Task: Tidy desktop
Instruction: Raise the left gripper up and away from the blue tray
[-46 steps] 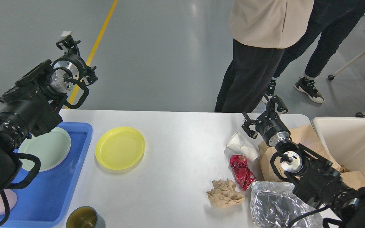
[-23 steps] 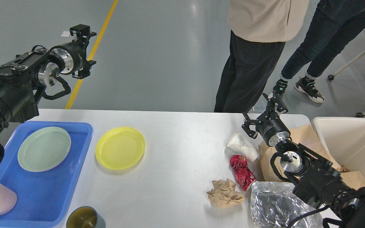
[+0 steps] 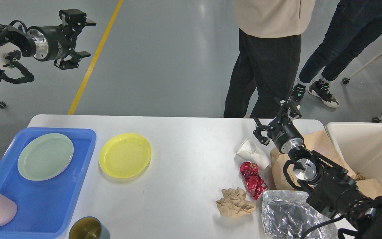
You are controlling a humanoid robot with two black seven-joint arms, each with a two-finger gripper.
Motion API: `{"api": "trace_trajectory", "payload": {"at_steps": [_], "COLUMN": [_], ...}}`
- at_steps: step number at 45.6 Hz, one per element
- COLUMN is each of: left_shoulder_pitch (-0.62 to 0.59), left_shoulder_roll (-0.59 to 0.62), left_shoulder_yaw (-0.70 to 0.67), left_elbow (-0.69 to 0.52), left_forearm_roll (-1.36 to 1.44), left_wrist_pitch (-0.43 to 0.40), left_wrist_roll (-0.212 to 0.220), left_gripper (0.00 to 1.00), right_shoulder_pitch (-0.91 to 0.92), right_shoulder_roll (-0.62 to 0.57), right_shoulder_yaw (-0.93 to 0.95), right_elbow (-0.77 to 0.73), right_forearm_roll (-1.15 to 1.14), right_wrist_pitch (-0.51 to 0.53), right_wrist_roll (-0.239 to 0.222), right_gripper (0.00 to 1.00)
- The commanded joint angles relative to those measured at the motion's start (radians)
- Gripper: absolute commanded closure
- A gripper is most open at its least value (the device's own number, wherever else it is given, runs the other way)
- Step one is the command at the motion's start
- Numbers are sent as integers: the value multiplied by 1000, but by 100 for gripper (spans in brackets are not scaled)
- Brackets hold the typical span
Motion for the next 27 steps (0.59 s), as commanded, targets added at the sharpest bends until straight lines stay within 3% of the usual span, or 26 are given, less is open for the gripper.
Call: {"api": "trace_trajectory", "payload": {"at_steps": [1, 9, 27], "left_shoulder_pitch": [-53, -59, -62], "left_shoulder_roll": [4, 3, 46], "left_shoulder_yaw": [166, 299, 384], "left_elbow": [-29, -32, -37], "left_forearm_roll": [4, 7, 99], "left_wrist_pitch": [-87, -288, -288], "left_wrist_roll": [-1, 7, 6], "left_gripper": [4, 4, 4], "right_shoulder_pitch": [0, 0, 0], "right_shoulder_roll": [0, 0, 0], "right_shoulder_yaw": [0, 0, 0], "right_elbow": [0, 0, 0], "right_forearm_roll": [1, -1, 1], "right_wrist_pitch": [0, 0, 0], "right_wrist_roll": [0, 0, 0], "right_gripper": [0, 0, 0]}}
